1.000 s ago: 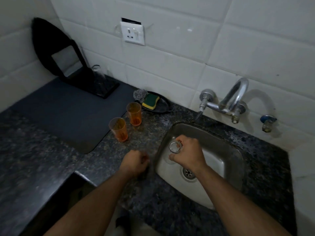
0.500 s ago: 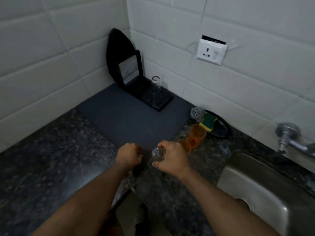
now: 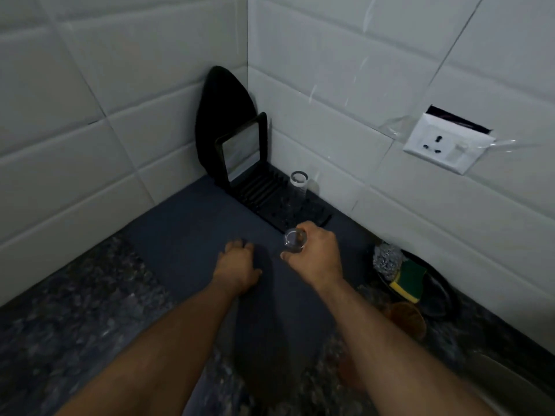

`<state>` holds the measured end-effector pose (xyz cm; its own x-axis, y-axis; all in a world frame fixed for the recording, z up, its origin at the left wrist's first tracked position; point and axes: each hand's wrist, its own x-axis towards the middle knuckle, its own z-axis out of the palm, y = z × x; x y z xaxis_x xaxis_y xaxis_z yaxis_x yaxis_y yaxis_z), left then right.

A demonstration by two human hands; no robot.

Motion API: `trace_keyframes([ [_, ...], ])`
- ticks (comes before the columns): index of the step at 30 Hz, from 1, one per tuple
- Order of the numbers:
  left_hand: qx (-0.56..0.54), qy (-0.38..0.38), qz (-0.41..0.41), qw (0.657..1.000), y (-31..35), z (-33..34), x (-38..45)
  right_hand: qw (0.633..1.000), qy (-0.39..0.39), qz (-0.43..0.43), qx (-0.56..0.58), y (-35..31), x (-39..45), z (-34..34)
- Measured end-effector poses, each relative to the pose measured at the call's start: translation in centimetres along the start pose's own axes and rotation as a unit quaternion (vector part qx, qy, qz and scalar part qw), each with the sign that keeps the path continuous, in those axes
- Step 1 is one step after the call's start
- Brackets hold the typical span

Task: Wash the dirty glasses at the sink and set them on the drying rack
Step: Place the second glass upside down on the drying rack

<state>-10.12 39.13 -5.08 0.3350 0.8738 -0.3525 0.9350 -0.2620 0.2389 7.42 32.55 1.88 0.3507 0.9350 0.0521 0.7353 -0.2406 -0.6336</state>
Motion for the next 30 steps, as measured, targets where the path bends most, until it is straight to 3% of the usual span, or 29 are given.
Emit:
trace_keyframes([
  [14, -0.008, -0.086, -0.053, 0.995, -1.8, -0.2, 7.7, 0.999, 0.031, -0.034, -0.013, -2.1, 12.9, 4.4],
  [22, 0.001, -0.117, -0.064, 0.991, -1.3, -0.4, 8.2, 0.999, -0.007, -0.003, -0.04, -2.0, 14.3, 5.8],
  [30, -0.009, -0.113, -0.064, 0.991, -1.4, -0.1, 8.1, 1.0, 0.001, 0.008, -0.03, -1.3, 14.6, 6.6],
])
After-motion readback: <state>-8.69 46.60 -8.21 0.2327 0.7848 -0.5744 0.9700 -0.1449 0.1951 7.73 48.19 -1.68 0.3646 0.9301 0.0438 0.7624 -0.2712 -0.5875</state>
